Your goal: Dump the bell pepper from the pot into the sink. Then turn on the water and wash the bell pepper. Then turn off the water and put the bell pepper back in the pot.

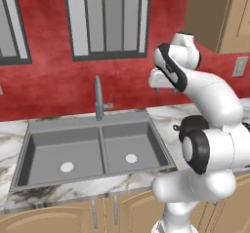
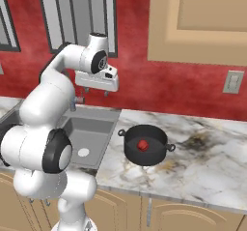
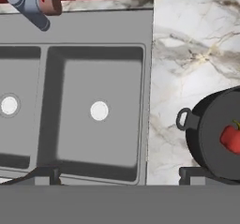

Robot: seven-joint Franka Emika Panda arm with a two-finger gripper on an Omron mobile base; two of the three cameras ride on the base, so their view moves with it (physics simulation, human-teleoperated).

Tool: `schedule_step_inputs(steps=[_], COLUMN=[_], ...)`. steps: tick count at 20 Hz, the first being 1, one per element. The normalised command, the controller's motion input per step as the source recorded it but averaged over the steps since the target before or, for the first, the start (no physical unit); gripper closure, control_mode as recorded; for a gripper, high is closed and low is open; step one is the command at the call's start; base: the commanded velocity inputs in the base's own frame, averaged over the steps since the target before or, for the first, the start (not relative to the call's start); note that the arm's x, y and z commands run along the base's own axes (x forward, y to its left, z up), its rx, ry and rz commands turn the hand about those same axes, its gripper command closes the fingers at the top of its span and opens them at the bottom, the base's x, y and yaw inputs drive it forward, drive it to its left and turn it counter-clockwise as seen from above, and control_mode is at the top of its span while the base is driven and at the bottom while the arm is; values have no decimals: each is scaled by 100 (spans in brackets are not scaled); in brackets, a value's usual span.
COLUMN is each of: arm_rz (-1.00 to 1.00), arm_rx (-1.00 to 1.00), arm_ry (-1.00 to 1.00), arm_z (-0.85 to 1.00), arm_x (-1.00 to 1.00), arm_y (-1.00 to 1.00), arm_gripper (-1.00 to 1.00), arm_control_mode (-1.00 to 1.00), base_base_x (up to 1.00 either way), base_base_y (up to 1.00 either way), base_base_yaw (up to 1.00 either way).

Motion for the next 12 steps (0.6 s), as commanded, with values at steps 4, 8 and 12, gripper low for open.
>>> schedule_step_inputs(steps=[4,8,12], arm_rz=[0,0,0], arm_rx=[0,0,0], arm_ry=[7,7,9], arm_z=[0,-6,-20], arm_x=[21,1,0], arm_y=[-20,-43,-52], arm_gripper=[-100,-100,-100], arm_control_mode=[-100,-100,-100], base_base_x=[0,0,0], base_base_y=[0,0,0], base_base_yaw=[0,0,0])
